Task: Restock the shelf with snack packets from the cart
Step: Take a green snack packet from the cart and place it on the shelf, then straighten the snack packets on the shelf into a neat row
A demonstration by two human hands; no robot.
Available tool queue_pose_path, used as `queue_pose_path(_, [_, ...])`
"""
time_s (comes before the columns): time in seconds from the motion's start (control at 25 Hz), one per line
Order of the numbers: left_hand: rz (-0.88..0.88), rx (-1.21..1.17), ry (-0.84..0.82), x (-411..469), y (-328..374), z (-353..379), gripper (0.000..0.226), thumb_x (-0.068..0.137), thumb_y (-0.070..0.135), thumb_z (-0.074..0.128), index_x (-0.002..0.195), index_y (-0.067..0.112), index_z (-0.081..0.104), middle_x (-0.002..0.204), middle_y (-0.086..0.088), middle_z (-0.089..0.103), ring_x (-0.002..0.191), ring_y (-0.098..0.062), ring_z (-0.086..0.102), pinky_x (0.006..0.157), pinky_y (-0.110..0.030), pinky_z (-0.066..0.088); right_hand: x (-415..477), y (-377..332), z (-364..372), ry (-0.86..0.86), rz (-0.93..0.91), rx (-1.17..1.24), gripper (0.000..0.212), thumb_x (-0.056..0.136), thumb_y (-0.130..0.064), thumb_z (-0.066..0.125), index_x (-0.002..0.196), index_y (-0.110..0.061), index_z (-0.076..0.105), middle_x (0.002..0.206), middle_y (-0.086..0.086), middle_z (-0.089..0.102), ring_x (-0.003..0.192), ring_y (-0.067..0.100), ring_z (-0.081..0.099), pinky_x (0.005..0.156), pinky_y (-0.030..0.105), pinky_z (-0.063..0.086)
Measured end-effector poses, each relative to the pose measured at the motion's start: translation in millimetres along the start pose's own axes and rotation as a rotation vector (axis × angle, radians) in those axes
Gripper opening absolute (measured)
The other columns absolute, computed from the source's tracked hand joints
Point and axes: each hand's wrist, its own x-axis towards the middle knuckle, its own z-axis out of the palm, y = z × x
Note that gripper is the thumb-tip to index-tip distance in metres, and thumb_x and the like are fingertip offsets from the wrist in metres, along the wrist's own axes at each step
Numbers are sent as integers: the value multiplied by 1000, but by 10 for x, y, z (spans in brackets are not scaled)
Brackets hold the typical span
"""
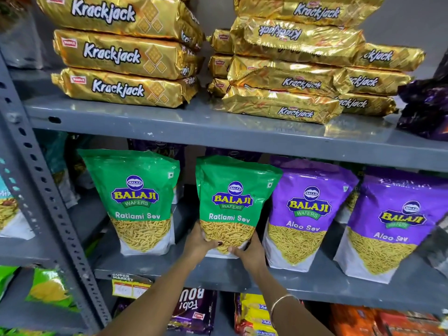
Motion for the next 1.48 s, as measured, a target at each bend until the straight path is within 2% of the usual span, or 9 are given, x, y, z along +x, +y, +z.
queue_pose_path(0.28, [484,541,441,-580,-215,372,69,69,33,74,122,5,39,125,-18,46,114,-33,43,95,-48,46,-492,124,-298,271,-29,-93,31,73,-26,71,94,-23,49,78,-8,56,75,14,56,65,24,46])
queue_pose_path(0.4, [722,640,317,-717,-74,829,45,84,44,46,111,8,43,112,-9,44,104,-24,41,95,-37,34,-630,271,-797,481,-9,-157,22,75,-32,66,82,-20,50,80,-1,59,75,21,56,68,38,47])
queue_pose_path(0.64, [634,382,-244,-828,474,2007,20,81,16,62,98,12,54,81,11,49,76,-11,53,74,-33,47,-691,549,-2369,843,78,-78,42,64,-19,78,93,-5,51,90,11,52,94,33,52,80,38,39])
queue_pose_path(0.76, [423,268,-389,-767,711,2640,40,69,16,72,103,13,51,87,4,54,80,-12,56,76,-26,41,-513,870,-3057,631,212,-76,82,51,-20,87,117,4,44,117,24,50,116,36,48,97,41,39])
queue_pose_path(0.84, [313,140,-361,-651,856,2971,77,46,32,76,112,8,46,103,-5,58,100,-18,57,82,-25,39,-394,1040,-3363,408,210,-36,104,51,-22,87,132,3,27,134,22,40,123,18,46,93,14,41])
queue_pose_path(0.96, [200,77,-280,-384,867,3240,95,24,44,69,111,17,42,108,-4,55,105,-17,52,82,-27,37,-186,1073,-3471,136,104,68,85,65,7,73,132,2,21,133,18,42,95,-7,52,63,-5,39])
queue_pose_path(1.04, [161,87,-224,-235,840,3399,82,23,46,70,99,27,45,102,-4,60,100,-21,57,78,-30,41,-45,1202,-3546,129,42,96,94,49,-13,80,128,2,31,127,10,48,88,-14,54,64,-4,40])
queue_pose_path(1.32, [149,107,-130,-341,995,4058,74,43,32,83,108,15,53,110,-12,66,106,-32,58,83,-39,47,216,1588,-4150,72,9,130,75,51,-17,80,116,-8,44,114,11,58,102,21,57,90,34,50])
queue_pose_path(1.48, [182,110,-181,-450,949,4051,72,52,17,85,112,11,46,113,-11,60,111,-33,56,87,-39,48,103,1469,-4138,167,-10,182,60,55,-5,82,103,-5,47,95,2,60,87,15,58,70,18,49])
